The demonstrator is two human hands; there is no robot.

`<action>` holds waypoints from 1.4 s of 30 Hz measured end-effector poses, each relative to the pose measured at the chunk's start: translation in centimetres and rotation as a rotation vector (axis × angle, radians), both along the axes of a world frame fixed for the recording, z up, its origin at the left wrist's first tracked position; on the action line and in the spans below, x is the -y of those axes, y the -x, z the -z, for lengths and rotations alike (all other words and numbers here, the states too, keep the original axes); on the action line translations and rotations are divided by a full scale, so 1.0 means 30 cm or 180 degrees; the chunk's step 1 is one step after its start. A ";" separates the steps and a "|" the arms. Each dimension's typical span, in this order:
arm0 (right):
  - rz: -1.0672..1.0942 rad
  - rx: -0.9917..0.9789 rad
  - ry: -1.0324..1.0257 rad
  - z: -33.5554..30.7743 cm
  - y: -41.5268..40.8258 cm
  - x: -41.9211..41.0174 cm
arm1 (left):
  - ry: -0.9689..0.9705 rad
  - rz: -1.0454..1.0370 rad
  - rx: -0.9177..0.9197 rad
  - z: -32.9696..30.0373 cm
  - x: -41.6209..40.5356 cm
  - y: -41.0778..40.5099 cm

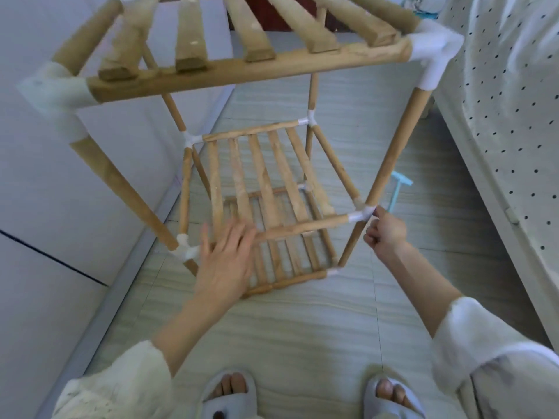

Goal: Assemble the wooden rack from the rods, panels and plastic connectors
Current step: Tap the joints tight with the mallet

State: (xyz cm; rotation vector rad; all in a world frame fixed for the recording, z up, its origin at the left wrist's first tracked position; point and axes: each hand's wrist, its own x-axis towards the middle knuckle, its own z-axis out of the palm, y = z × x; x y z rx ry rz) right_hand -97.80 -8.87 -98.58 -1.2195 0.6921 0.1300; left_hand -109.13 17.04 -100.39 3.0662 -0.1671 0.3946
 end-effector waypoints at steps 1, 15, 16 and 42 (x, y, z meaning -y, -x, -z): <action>-0.0056 0.0027 -0.0004 0.013 0.025 0.008 | -0.0086 -0.0109 -0.0008 0.010 -0.025 0.008; -0.0786 0.0109 0.0495 0.096 0.075 0.012 | 0.0266 -0.0663 -0.0366 0.025 0.017 -0.041; -0.0788 0.0157 0.0565 0.102 0.067 0.011 | 0.0255 -0.0649 -0.0347 0.022 0.021 -0.045; -0.0696 0.0870 0.1715 -0.190 0.152 0.186 | 0.0456 0.0320 0.0184 -0.285 0.017 -0.142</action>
